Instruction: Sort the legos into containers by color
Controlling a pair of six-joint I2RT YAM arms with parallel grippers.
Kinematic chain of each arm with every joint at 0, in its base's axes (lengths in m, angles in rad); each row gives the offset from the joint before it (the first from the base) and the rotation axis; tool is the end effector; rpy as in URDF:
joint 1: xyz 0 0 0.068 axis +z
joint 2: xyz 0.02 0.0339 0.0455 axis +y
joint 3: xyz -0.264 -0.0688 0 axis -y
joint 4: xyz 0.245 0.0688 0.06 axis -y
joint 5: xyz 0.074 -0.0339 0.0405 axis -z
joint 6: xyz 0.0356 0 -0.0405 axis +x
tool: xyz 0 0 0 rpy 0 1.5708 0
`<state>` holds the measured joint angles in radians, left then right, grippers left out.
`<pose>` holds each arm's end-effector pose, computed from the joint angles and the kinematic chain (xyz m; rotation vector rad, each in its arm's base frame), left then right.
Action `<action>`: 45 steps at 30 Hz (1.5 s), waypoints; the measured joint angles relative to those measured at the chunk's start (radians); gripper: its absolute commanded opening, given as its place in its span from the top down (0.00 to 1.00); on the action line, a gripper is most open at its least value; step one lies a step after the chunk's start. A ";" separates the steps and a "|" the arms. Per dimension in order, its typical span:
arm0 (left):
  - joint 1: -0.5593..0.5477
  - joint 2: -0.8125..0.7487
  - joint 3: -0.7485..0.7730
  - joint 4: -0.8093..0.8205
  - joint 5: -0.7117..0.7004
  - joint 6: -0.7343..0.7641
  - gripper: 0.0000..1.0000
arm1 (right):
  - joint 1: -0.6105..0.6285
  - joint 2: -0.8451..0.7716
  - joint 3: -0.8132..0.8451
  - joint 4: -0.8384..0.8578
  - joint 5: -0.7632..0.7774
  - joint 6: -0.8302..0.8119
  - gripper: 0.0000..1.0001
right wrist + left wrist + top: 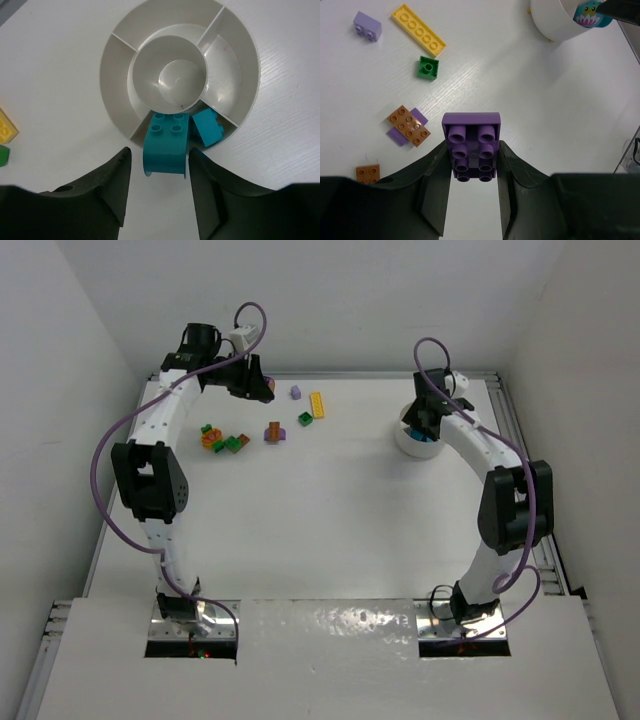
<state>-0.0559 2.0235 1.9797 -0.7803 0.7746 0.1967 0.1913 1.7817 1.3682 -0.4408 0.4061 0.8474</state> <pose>0.4483 -0.0500 0.3271 0.6318 2.1584 -0.8424 0.3893 0.0611 0.2477 0.9205 2.1472 0.0165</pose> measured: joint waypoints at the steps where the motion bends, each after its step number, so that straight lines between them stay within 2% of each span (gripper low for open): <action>1: 0.000 0.000 0.000 0.000 0.000 0.000 1.00 | 0.000 0.000 0.007 -0.002 0.006 -0.008 0.54; 3: 0.000 0.000 0.000 0.002 0.002 0.000 1.00 | 0.000 0.000 0.013 -0.004 0.015 -0.016 0.59; 5: 0.000 0.000 0.000 0.003 0.003 0.000 1.00 | 0.000 0.000 0.014 -0.013 0.024 -0.021 0.59; 9: 0.000 0.000 0.000 0.006 0.003 0.000 1.00 | 0.000 0.000 0.014 -0.030 0.038 -0.031 0.48; 14: 0.000 0.000 0.000 0.007 0.004 0.000 1.00 | 0.000 0.012 0.031 -0.062 0.037 -0.043 0.47; 17: 0.000 0.000 0.000 0.008 0.005 -0.001 1.00 | 0.000 0.032 0.057 -0.069 0.038 -0.061 0.54; 23: 0.002 0.000 0.000 0.014 0.007 -0.001 1.00 | 0.000 0.067 0.091 -0.087 0.037 -0.104 0.56; 26: 0.003 0.000 0.000 0.014 0.007 -0.001 1.00 | 0.000 0.068 0.091 -0.096 0.038 -0.116 0.64; 30: 0.005 0.000 0.000 0.014 0.007 -0.001 1.00 | 0.000 0.068 0.091 -0.095 0.039 -0.122 0.82; 35: 0.005 0.000 0.000 0.014 0.008 -0.001 1.00 | 0.000 0.068 0.098 -0.103 0.037 -0.160 0.92; 42: 0.006 0.000 0.000 0.014 0.008 0.000 1.00 | 0.001 0.070 0.199 -0.185 -0.060 -0.426 0.93; 45: 0.007 0.000 0.000 0.014 0.008 0.001 1.00 | 0.001 0.079 0.273 -0.244 -0.109 -0.582 0.98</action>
<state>-0.0490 2.0235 1.9797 -0.7662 0.7822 0.1978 0.1921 1.8606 1.6409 -0.6846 0.2974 0.2653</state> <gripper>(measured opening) 0.343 0.354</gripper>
